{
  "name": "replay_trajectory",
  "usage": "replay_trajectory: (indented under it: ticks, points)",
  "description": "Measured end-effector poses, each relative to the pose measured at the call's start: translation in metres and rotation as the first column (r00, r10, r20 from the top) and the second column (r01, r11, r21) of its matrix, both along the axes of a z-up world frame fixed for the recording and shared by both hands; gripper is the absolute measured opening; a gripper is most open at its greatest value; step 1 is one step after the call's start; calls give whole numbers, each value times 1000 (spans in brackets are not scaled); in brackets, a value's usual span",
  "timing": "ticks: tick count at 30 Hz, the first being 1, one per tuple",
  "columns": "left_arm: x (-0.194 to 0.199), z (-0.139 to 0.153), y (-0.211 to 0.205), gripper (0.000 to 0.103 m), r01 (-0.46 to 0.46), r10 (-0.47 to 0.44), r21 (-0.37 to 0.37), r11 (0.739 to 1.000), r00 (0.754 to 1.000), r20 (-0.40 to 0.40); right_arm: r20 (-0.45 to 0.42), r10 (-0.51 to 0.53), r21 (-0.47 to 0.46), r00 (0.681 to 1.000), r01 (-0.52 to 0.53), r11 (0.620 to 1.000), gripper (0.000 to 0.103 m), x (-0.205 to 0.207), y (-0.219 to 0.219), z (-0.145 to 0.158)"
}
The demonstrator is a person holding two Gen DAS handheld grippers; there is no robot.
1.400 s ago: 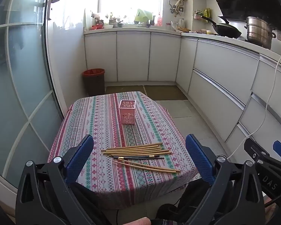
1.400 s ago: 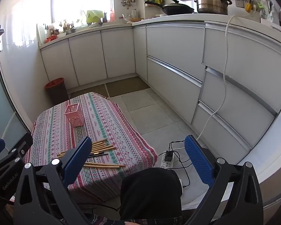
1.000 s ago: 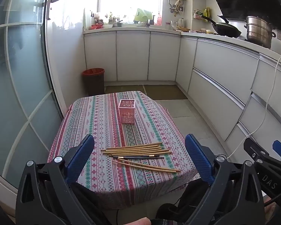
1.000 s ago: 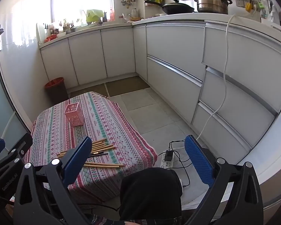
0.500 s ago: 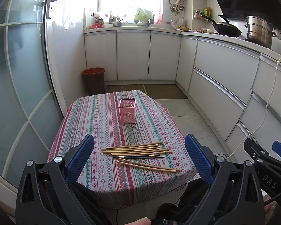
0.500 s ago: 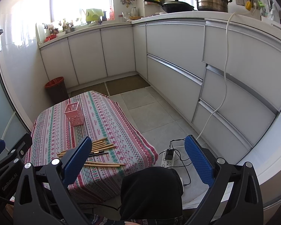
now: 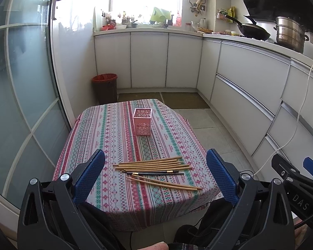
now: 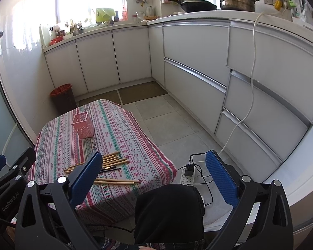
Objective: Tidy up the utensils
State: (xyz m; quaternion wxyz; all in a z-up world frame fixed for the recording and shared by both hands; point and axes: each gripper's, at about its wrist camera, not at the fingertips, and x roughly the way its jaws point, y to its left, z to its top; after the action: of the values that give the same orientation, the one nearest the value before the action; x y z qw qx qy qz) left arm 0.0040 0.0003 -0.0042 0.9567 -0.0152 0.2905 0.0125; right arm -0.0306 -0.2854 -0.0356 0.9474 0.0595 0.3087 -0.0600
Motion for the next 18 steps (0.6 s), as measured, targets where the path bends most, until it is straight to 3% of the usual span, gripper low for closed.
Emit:
replay_trajectory:
  ticks: [18]
  points:
    - [1,-3,-1,94,-9,9,1,1000,1000,-12,-5,1,3,1000,-1,1000,96,1,0,-1]
